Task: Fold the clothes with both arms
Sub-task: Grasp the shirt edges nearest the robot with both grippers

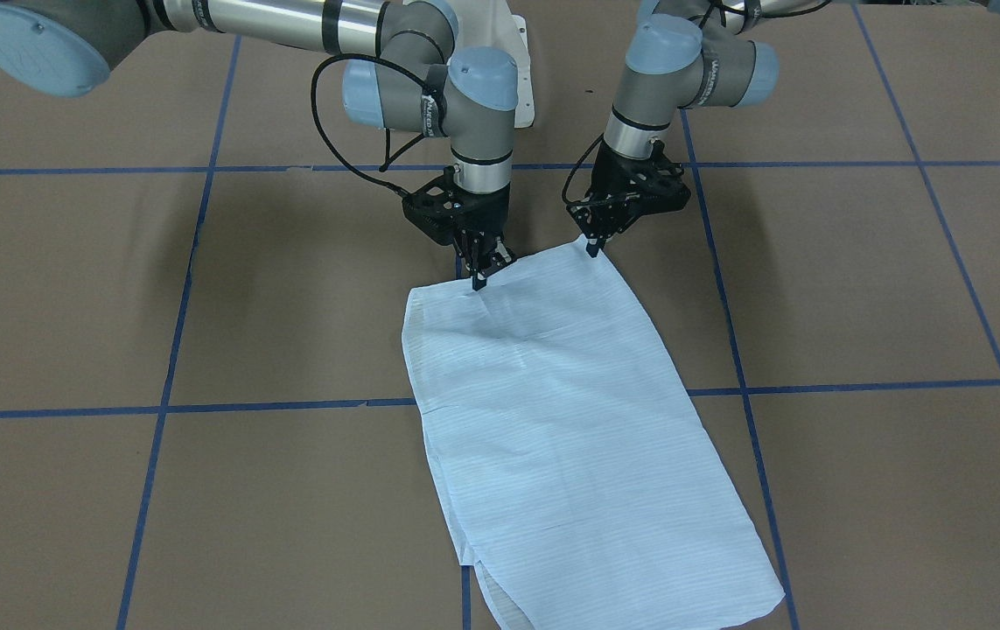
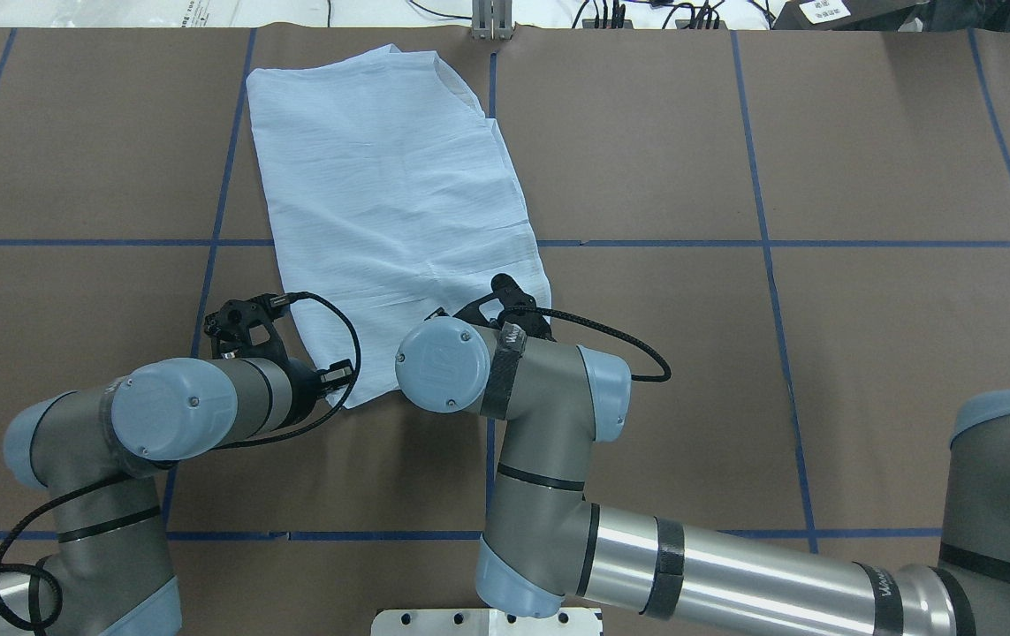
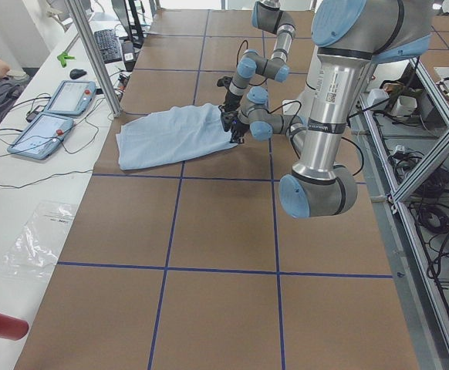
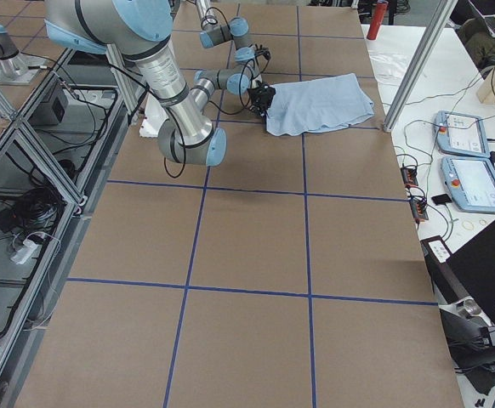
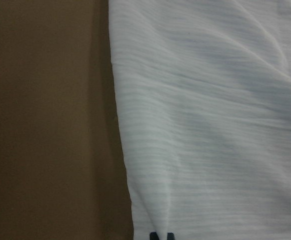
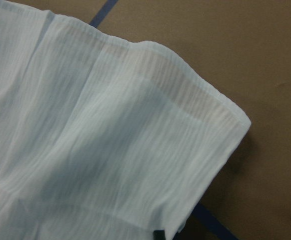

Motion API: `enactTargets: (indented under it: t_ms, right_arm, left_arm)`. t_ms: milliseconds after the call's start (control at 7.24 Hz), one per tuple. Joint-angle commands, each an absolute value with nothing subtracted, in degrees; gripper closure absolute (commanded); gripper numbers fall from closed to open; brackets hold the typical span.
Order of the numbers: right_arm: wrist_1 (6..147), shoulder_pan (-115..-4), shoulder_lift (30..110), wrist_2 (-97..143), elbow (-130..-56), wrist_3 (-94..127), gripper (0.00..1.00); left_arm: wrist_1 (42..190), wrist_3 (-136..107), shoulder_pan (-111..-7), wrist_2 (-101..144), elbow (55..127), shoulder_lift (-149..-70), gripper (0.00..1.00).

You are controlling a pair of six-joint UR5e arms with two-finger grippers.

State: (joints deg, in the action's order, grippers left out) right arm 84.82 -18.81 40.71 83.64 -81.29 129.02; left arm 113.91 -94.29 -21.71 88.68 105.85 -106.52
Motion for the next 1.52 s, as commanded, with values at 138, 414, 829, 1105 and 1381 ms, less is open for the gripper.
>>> enactTargets:
  t_ms: [138, 414, 829, 1105, 1381]
  right_arm:
    - [85.08, -19.77, 43.66, 83.41, -87.33, 127.71, 1.0]
    - [87.08, -19.51, 52.08, 83.58, -100.74, 127.35, 1.0]
    - [109.45, -9.62, 53.35, 77.28, -123.5, 128.05, 1.0]
    - [112.85, -8.09, 52.65, 76.99, -125.94, 128.41, 1.0]
    - [112.5, -8.43, 50.9, 75.77, -122.99, 126.75, 1.0]
  left_arm:
    - [113.64, -93.96, -21.71, 89.38, 110.1, -107.23, 1.0]
    - [113.12, -94.3, -21.8, 92.7, 116.25, -107.14, 1.0]
    - [111.2, -97.72, -18.48, 92.81, 123.89, -106.96, 1.0]
    - [102.7, -99.75, -15.48, 92.81, 132.33, -107.05, 1.0]
    - [101.69, -99.49, -15.47, 92.9, 132.54, -107.31, 1.0]
